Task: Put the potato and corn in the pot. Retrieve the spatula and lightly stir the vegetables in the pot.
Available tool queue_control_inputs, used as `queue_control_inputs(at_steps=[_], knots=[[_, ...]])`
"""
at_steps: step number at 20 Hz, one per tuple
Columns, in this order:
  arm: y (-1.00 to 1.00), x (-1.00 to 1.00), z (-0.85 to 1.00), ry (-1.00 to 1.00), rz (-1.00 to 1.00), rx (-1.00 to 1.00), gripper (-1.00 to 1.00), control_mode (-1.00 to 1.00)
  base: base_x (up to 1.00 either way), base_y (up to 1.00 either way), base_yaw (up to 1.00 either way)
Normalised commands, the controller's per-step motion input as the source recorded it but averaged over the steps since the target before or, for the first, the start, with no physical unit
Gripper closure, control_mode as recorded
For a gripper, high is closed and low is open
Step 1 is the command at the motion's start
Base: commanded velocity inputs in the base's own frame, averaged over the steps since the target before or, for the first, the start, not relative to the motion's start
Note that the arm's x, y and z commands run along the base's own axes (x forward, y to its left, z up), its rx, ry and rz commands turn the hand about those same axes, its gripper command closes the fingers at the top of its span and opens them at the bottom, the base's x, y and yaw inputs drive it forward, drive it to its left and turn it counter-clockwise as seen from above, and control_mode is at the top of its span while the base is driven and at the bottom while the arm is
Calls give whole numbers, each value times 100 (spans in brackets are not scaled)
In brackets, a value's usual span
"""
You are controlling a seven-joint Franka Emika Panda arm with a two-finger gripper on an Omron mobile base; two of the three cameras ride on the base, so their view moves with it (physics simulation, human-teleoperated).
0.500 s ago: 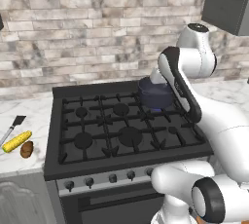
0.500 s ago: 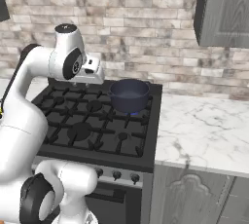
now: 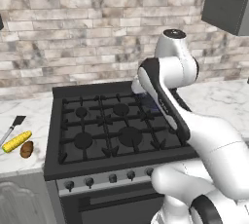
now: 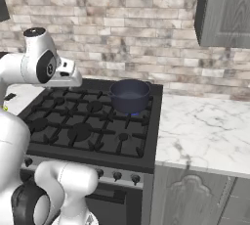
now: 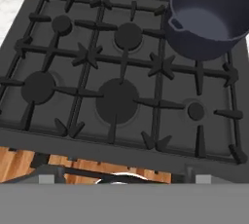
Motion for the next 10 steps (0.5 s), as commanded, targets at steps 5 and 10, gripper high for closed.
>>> queue_control_inputs(at_steps=[5, 10], knots=[[100, -71, -7, -6, 5, -4, -100, -100, 0, 0, 0], [100, -69, -4, -1, 11, -2, -100, -100, 0, 0, 0]])
